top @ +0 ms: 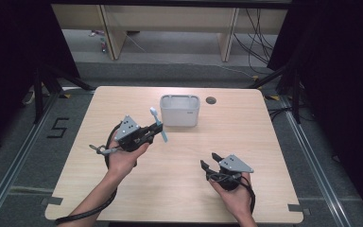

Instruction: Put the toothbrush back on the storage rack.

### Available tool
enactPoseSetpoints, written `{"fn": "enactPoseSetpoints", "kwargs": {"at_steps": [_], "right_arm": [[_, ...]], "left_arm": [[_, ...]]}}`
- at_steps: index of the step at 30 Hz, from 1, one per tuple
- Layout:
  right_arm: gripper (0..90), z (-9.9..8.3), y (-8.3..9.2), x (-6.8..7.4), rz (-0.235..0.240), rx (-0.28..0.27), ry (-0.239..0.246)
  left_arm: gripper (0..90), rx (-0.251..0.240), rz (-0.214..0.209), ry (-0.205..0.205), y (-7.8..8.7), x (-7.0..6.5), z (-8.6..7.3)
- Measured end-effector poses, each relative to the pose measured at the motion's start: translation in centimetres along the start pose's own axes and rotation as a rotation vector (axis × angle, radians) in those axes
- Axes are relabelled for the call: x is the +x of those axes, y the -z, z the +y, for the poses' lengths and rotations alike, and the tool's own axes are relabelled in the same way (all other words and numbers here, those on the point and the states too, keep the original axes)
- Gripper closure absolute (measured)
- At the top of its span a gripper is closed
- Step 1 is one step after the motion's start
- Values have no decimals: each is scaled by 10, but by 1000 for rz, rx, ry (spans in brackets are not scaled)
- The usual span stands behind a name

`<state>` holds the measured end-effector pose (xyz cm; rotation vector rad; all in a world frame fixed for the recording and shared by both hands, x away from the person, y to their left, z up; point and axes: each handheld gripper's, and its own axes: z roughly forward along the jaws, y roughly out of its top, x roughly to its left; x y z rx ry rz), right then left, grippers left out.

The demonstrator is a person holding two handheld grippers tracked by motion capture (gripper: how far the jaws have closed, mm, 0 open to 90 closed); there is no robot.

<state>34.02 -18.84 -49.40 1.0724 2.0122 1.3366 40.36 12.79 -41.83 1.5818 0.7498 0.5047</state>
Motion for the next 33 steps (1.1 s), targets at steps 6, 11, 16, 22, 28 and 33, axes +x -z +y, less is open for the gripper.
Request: {"fn": "enactPoseSetpoints", "kwargs": {"at_steps": [6, 11, 16, 22, 28, 33], "right_arm": [[464, -3, 1, -1, -18, -12, 10], [462, -4, 2, 0, -20, -11, -21], [459, -5, 4, -3, -32, -25, 14], [457, -7, 4, -3, -34, -26, 12], [456, -8, 3, -3, -39, -31, 14], [457, -7, 3, -1, -21, -10, -9]], "left_arm": [[835, -13, 16, -9, -4, 5, 0], [835, -38, 23, -22, -6, 8, 4], [835, -50, 34, -41, -10, 11, 10], [835, -58, 53, -54, -15, 15, 15], [835, -65, 65, -67, -17, 21, 22], [835, -70, 76, -69, -19, 25, 26]]}}
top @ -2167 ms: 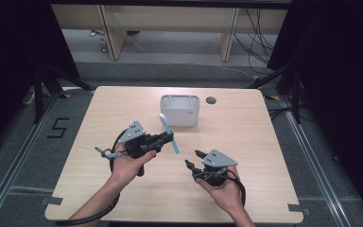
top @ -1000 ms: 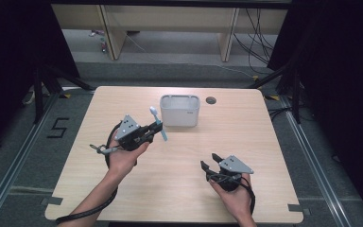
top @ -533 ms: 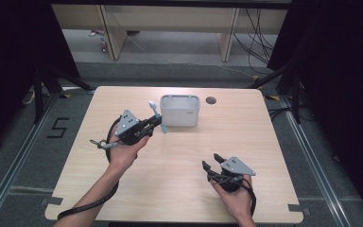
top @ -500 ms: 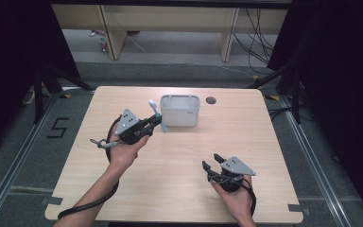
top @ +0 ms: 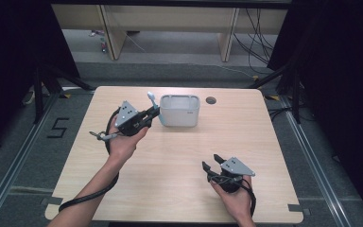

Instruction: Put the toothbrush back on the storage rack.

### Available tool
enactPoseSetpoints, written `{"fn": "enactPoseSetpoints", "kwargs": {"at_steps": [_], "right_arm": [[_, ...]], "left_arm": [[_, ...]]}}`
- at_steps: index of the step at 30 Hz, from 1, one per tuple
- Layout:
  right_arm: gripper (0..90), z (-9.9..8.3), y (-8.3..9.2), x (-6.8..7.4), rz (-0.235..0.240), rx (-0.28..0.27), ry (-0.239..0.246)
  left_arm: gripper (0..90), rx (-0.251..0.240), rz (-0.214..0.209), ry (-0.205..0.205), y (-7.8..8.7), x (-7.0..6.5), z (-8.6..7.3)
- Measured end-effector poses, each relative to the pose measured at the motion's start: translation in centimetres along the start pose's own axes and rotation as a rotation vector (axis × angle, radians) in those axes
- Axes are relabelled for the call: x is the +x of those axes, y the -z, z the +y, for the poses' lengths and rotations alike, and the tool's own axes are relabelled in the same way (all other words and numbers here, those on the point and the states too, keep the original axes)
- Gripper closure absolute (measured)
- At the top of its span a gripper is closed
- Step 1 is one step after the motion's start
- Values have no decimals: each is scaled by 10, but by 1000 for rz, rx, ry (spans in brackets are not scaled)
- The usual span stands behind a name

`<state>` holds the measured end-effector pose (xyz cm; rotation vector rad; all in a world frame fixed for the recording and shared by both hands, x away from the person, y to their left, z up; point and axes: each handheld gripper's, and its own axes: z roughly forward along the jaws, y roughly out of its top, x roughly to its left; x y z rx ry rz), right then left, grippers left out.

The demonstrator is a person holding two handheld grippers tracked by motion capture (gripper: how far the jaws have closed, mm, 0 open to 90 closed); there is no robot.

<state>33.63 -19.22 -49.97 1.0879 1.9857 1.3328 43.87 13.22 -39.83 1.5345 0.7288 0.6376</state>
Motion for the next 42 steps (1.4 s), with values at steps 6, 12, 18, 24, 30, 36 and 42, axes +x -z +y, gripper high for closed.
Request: {"fn": "enactPoseSetpoints", "kwargs": {"at_steps": [6, 12, 18, 24, 30, 36, 42], "right_arm": [[456, 0, 0, 0, 4, 4, -1], [455, 0, -1, 1, -3, 6, 4], [455, 2, 1, -1, -8, -1, 4], [456, 1, 2, 0, -14, 8, -18], [456, 2, 1, -1, -4, -3, 2], [456, 2, 1, -4, -24, -21, 27], [457, 2, 1, -4, -19, -14, 16]], "left_arm": [[835, -6, 5, 1, -1, 3, 2], [835, -5, 11, -4, -4, 7, 5], [835, -15, 19, -7, -6, 11, 10], [835, -17, 30, -16, -10, 17, 15], [835, -21, 36, -15, -14, 21, 19], [835, -30, 37, -17, -19, 23, 22], [835, -47, 44, -48, -25, 28, 26]]}}
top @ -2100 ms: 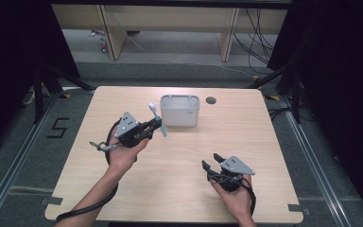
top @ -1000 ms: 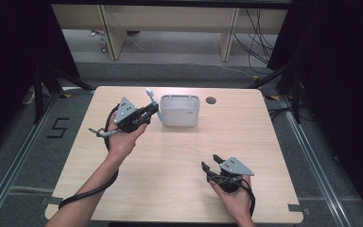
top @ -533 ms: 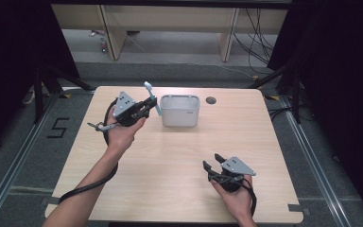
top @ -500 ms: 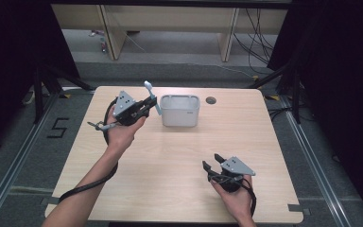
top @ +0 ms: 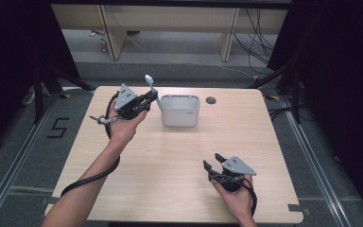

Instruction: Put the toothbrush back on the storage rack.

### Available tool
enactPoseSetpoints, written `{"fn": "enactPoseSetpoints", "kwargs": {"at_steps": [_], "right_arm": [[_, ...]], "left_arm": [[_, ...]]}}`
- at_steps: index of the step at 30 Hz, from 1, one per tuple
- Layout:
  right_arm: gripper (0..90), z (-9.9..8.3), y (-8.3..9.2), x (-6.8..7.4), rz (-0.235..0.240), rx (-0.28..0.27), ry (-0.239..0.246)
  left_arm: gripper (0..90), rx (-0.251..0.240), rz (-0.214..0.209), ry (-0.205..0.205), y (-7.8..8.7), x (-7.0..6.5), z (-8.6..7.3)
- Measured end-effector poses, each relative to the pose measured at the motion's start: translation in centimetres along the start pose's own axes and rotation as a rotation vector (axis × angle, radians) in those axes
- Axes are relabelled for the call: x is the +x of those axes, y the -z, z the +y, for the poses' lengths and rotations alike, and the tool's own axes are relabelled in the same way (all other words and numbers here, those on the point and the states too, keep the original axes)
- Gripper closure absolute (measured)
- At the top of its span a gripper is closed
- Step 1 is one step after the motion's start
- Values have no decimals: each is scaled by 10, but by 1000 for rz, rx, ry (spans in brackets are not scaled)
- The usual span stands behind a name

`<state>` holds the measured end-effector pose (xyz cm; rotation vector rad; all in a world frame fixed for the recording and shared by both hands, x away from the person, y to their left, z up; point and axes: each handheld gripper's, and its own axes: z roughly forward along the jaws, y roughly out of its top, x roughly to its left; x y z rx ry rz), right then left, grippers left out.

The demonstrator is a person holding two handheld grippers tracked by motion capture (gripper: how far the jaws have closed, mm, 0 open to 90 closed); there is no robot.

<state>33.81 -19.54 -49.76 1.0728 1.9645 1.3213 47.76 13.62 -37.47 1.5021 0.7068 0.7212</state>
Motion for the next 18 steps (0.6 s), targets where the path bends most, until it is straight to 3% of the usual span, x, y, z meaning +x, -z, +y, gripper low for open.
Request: {"fn": "enactPoseSetpoints", "kwargs": {"at_steps": [6, 7, 8, 12, 14, 16, 17, 18], "right_arm": [[457, 0, 0, 1, 3, 7, 7], [457, 0, -2, 0, -6, -12, 14], [457, 0, -1, 0, 14, -9, 1], [457, 1, 1, 3, 0, 5, -36], [457, 1, 0, 1, 1, 2, -13], [457, 1, 1, 2, 13, 12, -24], [457, 1, -1, 0, 15, -13, 11], [457, 1, -1, 0, 15, -13, 11]], "left_arm": [[835, -5, 1, -5, -3, 2, 2], [835, -6, 1, -5, -4, 2, 2], [835, -4, 1, -5, -5, 2, 3], [835, -8, 4, -5, -7, 3, 4], [835, -9, 4, -11, -8, 3, 6], [835, -7, 4, -14, -9, 3, 6], [835, -7, 3, -16, -10, 3, 7], [835, -9, 2, -14, -11, 3, 7]]}}
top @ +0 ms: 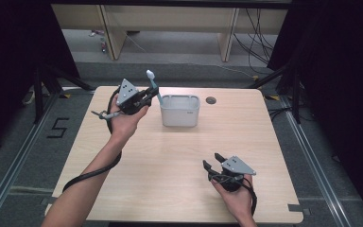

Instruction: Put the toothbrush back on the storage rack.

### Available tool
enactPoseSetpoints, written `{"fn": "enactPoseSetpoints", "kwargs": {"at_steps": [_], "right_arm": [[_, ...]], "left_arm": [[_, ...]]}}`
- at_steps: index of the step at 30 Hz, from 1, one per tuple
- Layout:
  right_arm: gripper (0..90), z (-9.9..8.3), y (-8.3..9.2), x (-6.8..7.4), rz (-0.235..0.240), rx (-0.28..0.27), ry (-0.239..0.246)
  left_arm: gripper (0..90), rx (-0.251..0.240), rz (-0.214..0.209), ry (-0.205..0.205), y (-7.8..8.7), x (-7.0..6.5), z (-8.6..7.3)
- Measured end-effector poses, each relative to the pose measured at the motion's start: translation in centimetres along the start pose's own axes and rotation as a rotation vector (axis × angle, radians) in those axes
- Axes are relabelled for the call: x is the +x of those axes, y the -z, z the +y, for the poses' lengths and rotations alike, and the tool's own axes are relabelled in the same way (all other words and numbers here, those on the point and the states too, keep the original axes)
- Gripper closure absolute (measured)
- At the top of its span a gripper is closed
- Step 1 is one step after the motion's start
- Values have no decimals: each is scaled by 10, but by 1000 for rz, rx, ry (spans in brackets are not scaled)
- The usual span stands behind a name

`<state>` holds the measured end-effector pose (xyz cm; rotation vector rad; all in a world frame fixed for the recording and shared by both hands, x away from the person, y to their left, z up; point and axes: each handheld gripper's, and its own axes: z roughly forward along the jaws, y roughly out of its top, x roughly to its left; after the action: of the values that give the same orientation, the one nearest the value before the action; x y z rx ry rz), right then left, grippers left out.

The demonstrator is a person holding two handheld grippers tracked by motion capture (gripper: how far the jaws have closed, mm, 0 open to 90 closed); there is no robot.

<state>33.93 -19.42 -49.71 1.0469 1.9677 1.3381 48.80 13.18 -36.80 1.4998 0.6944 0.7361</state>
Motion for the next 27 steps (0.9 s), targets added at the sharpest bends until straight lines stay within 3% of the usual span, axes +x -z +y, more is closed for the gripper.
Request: {"fn": "enactPoseSetpoints", "kwargs": {"at_steps": [1, 4, 5, 7, 9, 11, 13, 14, 15, 18, 20, 27], "right_arm": [[457, 0, 2, 2, -5, 21, -28], [457, 2, 3, 1, -2, 17, -24], [457, 2, 2, -1, -21, -9, -6], [457, 3, 3, -1, -3, 12, -13], [457, 2, 3, 0, -22, -1, -27], [457, 2, 3, -2, -17, 1, -6], [457, 2, 3, -1, -7, 5, -27], [458, 2, 3, -2, -18, 5, -5], [458, 2, 4, 0, -11, 9, -27], [458, 2, 4, 0, -13, 10, -29], [458, 3, 3, -2, -20, -4, 7], [458, 3, 3, -3, -25, -10, 13]], "left_arm": [[835, -1, 1, 2, -1, 0, 0], [835, 0, 0, -3, -4, 0, 1], [835, 1, 0, -2, -5, 0, 1], [835, 2, 2, -3, -8, 1, 0], [835, 5, 4, -2, -10, 1, 0], [835, 5, 5, -4, -11, 1, 0], [835, 9, 5, -7, -12, 2, 0], [835, 9, 7, -9, -14, 2, 1], [835, 9, 7, -9, -14, 2, 1], [835, 11, 8, -12, -15, 3, 2], [835, 14, 8, -11, -18, 3, 2], [835, 17, 17, -3, -22, 6, 1]]}}
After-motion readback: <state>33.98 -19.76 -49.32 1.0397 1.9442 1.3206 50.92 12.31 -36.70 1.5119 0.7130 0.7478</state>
